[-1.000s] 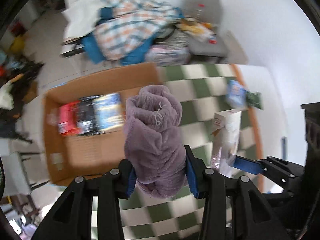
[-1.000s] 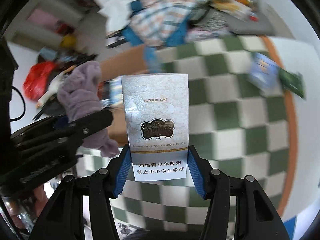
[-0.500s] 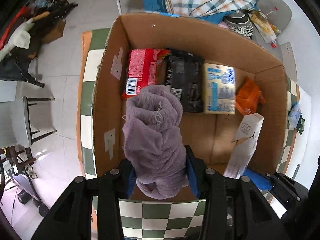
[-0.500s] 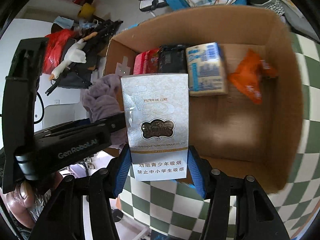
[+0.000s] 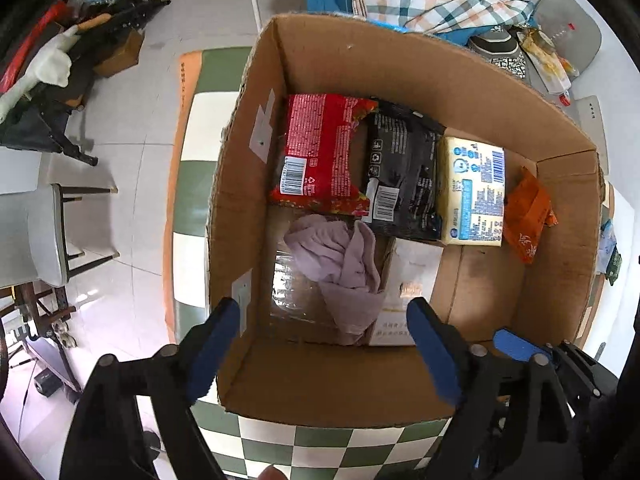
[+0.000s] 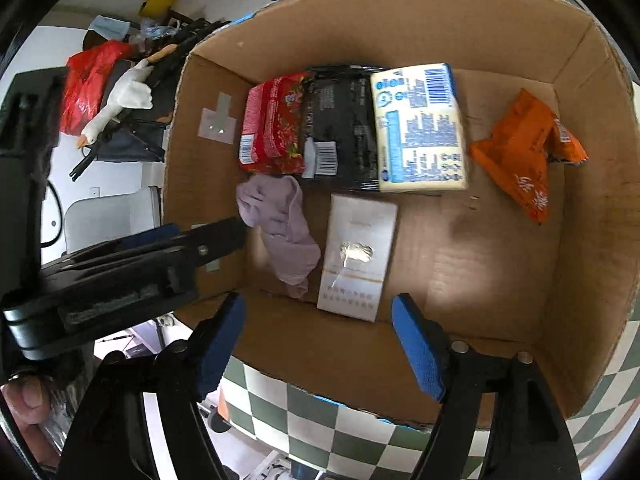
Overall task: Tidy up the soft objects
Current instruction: 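Carry the cloth and pack into the box and open both tools, then move both tools away from the box toward the blue tissue pack and green bag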
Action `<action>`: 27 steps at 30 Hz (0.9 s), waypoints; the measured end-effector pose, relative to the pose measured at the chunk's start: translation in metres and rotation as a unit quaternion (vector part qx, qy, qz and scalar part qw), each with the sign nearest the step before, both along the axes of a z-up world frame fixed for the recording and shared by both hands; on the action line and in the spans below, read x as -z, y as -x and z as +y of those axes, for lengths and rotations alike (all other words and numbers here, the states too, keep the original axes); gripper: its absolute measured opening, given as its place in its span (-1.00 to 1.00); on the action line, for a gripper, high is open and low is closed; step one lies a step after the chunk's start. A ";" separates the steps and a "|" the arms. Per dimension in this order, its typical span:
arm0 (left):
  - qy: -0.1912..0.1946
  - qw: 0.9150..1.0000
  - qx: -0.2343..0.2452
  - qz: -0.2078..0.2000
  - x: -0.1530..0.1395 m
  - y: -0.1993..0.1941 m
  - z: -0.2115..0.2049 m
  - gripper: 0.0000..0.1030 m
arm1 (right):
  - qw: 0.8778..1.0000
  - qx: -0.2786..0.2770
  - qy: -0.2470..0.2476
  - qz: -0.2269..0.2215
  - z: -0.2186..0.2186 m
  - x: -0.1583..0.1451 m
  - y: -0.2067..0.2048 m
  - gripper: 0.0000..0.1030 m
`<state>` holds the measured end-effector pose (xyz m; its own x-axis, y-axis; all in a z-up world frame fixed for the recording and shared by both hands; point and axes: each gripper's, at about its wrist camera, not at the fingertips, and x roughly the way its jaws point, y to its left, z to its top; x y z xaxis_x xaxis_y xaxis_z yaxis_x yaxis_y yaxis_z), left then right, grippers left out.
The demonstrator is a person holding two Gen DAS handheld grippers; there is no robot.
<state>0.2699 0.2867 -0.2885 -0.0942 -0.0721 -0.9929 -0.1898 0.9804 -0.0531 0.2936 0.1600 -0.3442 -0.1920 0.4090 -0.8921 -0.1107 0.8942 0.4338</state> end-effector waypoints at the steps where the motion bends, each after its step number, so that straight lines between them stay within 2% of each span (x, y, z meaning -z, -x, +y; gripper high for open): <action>1: 0.000 1.000 0.000 -0.003 -0.002 0.001 -0.001 0.67 | 1.000 0.000 0.003 -0.002 -0.002 0.001 0.001 0.52; 3: 0.000 1.000 -0.001 -0.010 -0.006 0.005 -0.001 0.83 | 1.000 -0.003 0.014 -0.006 -0.005 0.001 0.004 0.59; 4: -0.001 1.000 -0.002 -0.016 -0.008 0.007 -0.002 0.86 | 1.000 -0.003 0.018 -0.008 -0.007 0.001 0.006 0.70; 5: -0.005 1.000 -0.003 -0.023 -0.011 0.010 -0.003 0.89 | 1.000 -0.005 0.024 -0.011 -0.009 0.002 0.007 0.73; 9: -0.018 0.999 -0.009 -0.048 -0.018 0.024 -0.008 0.90 | 0.998 -0.007 0.053 -0.025 -0.021 -0.006 0.015 0.74; 11: -0.021 0.998 -0.013 -0.058 -0.020 0.033 -0.011 0.90 | 0.997 -0.009 0.068 -0.034 -0.029 -0.011 0.019 0.99; 14: -0.030 0.997 -0.020 -0.075 -0.023 0.045 -0.017 0.91 | 0.993 -0.009 0.105 -0.058 -0.040 -0.018 0.025 1.00; 17: -0.023 0.995 -0.029 -0.094 -0.027 0.057 -0.023 0.99 | 0.987 -0.010 0.136 -0.084 -0.050 -0.028 0.031 1.00; 22: -0.029 0.992 -0.029 -0.120 -0.038 0.075 -0.034 0.99 | 0.982 -0.006 0.154 -0.113 -0.069 -0.044 0.044 1.00; 27: -0.052 0.986 -0.018 -0.155 -0.062 0.094 -0.049 0.99 | 0.978 0.000 0.159 -0.135 -0.085 -0.064 0.061 1.00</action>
<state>0.1756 0.2376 -0.2265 0.2159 0.0348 -0.9758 -0.2156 0.9764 -0.0129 0.2326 0.0748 -0.2799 0.0692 0.1021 -0.9924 -0.1824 0.9793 0.0880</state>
